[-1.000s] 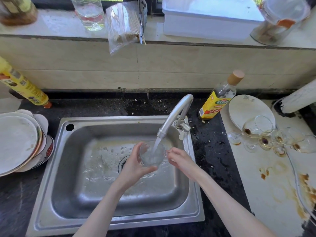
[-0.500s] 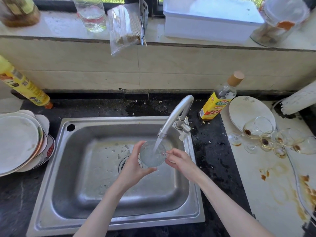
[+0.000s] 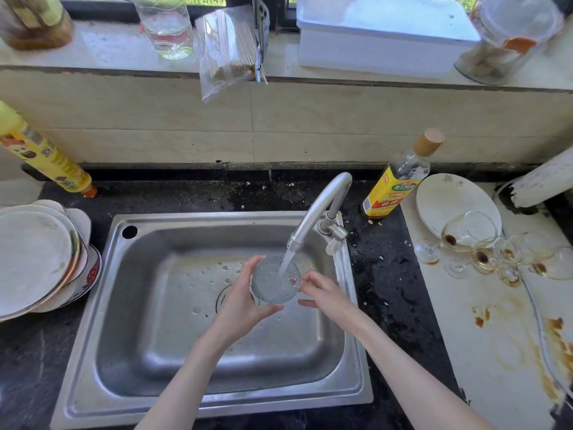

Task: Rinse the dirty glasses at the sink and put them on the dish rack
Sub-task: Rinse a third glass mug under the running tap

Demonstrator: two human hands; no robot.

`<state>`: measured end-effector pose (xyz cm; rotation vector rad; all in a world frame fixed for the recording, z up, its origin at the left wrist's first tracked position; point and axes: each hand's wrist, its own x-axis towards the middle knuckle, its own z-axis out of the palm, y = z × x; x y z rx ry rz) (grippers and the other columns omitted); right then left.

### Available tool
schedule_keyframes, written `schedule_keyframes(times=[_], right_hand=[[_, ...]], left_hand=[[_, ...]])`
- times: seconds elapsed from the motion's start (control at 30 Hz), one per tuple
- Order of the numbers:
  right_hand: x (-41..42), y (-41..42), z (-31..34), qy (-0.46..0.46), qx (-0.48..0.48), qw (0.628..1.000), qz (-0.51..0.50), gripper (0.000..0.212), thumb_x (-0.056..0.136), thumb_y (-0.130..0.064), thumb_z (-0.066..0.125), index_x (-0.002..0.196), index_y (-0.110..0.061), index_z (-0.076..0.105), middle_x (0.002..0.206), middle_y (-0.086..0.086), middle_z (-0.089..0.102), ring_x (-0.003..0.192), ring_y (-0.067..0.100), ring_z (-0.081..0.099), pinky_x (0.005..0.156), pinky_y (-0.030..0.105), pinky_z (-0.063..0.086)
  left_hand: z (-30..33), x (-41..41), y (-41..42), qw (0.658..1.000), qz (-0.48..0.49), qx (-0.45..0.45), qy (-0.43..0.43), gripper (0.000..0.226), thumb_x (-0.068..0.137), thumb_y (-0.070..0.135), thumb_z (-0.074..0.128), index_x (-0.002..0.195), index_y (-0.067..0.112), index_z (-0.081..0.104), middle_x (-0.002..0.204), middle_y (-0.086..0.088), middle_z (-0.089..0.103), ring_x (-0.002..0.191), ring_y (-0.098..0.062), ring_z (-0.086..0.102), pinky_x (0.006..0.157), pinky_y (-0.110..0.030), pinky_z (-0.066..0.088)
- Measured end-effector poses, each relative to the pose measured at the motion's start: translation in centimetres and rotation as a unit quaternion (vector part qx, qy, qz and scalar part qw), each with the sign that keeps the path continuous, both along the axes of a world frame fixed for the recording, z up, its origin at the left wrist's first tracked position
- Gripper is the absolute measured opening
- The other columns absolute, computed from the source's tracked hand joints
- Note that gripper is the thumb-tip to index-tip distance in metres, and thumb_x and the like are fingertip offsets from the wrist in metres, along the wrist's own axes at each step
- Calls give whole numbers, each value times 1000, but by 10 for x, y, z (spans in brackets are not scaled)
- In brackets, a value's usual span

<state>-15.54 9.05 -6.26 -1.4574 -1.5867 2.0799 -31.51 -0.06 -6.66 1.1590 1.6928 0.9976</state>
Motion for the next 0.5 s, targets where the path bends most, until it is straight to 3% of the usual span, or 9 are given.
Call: schedule_keyframes(times=[0.13, 0.3, 0.5], right_hand=[[1, 1, -2, 1, 1, 1000, -2, 20, 96, -13, 49, 76, -15, 50, 94, 3, 55, 90, 10, 55, 88, 27, 51], [2, 1, -1, 16, -10, 1000, -18, 21, 96, -9, 48, 75, -12, 49, 100, 1, 57, 96, 14, 55, 86, 27, 50], [3, 1, -1, 15, -10, 1000, -18, 19, 95, -9, 50, 77, -11, 50, 104, 1, 57, 99, 16, 56, 88, 28, 50]], left_hand=[[2, 2, 0, 1000, -3, -4, -4, 80, 58, 29, 80, 114, 60, 30, 114, 38, 46, 111, 3, 49, 93, -15, 38], [4, 3, 0, 1000, -8, -4, -2, 80, 61, 21, 82, 116, 48, 32, 111, 44, 42, 109, 8, 47, 94, -18, 38], [3, 3, -1, 1000, 1, -18, -13, 78, 59, 25, 80, 115, 50, 32, 110, 43, 43, 108, 8, 47, 94, -20, 40]])
